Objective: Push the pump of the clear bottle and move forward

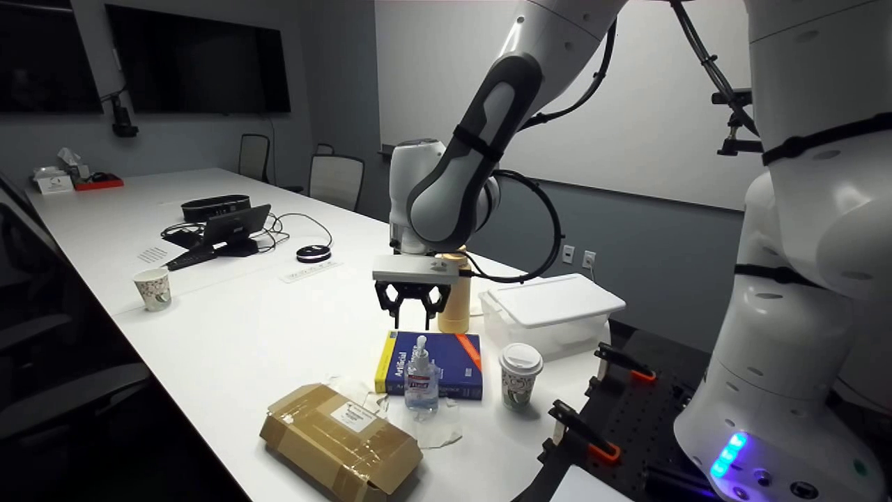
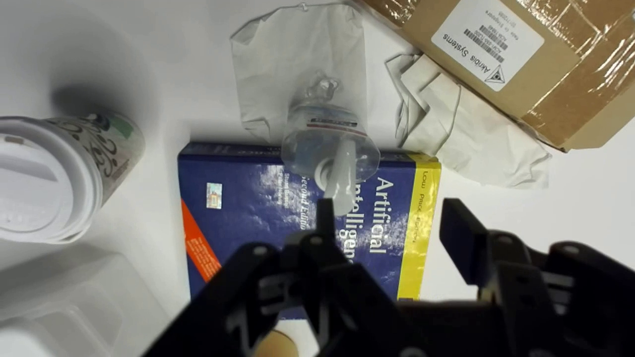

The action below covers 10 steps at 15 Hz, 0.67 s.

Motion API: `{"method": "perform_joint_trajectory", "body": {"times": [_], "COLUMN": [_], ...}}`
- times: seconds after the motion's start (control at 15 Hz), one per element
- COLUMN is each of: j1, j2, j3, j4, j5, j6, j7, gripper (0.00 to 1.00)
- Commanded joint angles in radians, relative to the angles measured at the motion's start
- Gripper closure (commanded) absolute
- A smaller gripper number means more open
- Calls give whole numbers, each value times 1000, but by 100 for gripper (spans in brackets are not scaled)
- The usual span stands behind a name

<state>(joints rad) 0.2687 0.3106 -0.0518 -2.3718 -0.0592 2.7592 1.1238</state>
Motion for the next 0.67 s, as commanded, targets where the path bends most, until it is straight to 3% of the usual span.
{"method": "perform_joint_trajectory", "body": {"times": [0.0, 0.13, 0.6], "j1": [0, -11, -53], "j2": [-9, 1, 64], "j3": [-4, 3, 23], "j4": [-8, -11, 3], "j5": [-6, 8, 62], "j6": [-20, -9, -1], "j7": [10, -5, -44], "gripper": [9, 0, 0]}}
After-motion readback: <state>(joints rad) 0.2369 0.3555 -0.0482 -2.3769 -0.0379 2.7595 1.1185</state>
